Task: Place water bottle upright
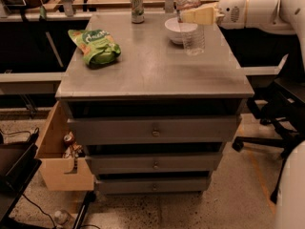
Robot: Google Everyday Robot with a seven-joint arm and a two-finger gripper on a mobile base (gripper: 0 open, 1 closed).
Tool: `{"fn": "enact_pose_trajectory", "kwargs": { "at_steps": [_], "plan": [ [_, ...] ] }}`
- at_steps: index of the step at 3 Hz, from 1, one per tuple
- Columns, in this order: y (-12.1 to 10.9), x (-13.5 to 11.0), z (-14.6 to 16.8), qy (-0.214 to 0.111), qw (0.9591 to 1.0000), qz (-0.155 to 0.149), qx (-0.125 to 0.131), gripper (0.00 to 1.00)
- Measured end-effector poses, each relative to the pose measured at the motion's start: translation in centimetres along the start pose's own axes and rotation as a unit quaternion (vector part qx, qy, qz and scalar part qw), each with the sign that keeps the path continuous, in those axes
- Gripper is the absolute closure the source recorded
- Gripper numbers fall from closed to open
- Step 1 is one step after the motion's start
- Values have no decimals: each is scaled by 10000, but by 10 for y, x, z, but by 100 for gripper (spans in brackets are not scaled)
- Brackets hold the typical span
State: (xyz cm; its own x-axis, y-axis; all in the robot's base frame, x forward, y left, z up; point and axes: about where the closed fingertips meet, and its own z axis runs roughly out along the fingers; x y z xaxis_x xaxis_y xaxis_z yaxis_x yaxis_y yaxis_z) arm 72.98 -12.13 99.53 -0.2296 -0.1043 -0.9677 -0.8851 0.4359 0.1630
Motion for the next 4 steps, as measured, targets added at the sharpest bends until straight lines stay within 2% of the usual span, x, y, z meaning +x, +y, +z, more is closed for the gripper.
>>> {"fn": "enact_pose_trajectory", "kwargs": {
  "at_steps": [1, 2, 3, 4],
  "plan": [
    [0, 24, 5, -892, 9959, 9, -113, 100],
    [28, 42, 22, -1533, 9874, -288, -272, 100],
    [47, 51, 27, -1766, 9821, -598, -248, 100],
    [57, 53, 32, -1714, 9820, -762, -202, 100]
  ]
}}
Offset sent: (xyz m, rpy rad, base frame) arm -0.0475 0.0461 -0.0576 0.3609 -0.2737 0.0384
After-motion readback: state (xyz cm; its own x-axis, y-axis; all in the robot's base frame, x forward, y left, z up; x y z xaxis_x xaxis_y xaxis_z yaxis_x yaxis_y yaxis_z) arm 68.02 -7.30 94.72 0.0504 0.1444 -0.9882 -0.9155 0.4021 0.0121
